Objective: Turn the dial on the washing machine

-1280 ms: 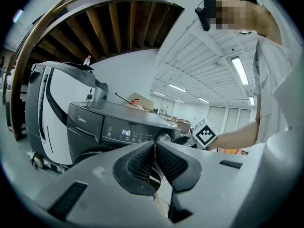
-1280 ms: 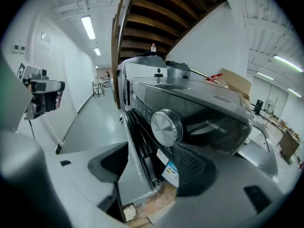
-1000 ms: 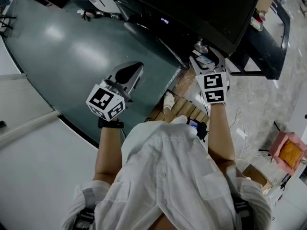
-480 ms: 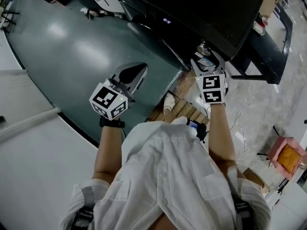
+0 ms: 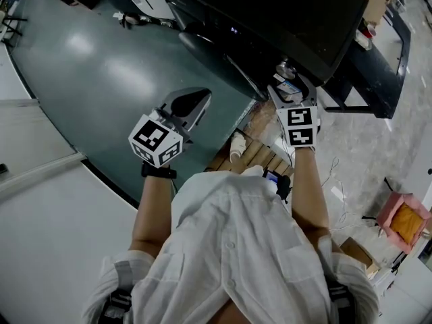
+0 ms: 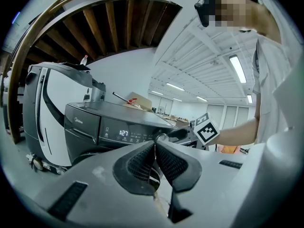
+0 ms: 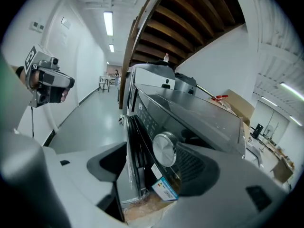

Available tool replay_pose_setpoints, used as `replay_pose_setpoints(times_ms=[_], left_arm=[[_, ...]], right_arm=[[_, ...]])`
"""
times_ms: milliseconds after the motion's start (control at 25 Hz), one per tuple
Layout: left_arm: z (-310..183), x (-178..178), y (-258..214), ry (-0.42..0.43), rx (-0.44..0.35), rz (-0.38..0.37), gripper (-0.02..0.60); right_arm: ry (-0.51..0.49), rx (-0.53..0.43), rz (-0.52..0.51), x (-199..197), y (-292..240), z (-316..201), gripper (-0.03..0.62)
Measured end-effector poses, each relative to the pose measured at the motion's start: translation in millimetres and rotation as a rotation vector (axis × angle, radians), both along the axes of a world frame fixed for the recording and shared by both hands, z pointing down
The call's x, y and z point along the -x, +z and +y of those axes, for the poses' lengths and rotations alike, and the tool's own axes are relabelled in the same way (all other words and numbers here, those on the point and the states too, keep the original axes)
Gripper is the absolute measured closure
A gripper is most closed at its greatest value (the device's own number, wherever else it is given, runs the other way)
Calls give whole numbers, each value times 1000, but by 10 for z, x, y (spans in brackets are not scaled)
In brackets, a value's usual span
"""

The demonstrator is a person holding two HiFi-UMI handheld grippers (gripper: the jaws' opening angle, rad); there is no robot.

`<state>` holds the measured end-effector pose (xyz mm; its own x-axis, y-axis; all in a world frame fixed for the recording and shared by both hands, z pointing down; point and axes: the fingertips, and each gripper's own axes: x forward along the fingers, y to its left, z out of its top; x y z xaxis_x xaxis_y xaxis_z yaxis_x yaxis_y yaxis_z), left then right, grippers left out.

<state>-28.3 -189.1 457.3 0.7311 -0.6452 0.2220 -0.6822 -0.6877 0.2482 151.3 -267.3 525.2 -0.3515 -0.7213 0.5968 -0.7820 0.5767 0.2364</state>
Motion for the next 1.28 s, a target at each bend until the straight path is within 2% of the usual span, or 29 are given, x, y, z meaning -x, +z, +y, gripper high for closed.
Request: replay_pose_setpoints(times_ms=[160, 440, 520, 600, 760, 920, 1120, 1280], left_arm=[[13, 85, -38, -21, -7, -6, 565], [106, 496, -130, -113, -21, -31, 565], [165, 621, -184, -133, -31, -49, 565], [249, 742, -249, -151, -41, -68, 565], [391, 972, -424, -213, -80, -72, 565], [461, 1189, -593, -267, -129, -80, 565], [545, 1343, -778, -302, -161, -69, 565], [536, 1334, -736, -303, -163, -56, 565]], right_arm=[[20, -19, -67, -33, -132, 32, 284], [1, -43, -402, -16, -416, 359, 337], [-31, -68, -449, -1, -538, 497, 373], [-51, -97, -443, -26, -657, 618, 416], [-21, -141, -464, -227, -900, 717, 592], [41, -158, -518, -392, -1064, 673, 594], [24, -164, -446, -367, -1168, 705, 594], [-15, -156, -408, -289, -1107, 718, 594]])
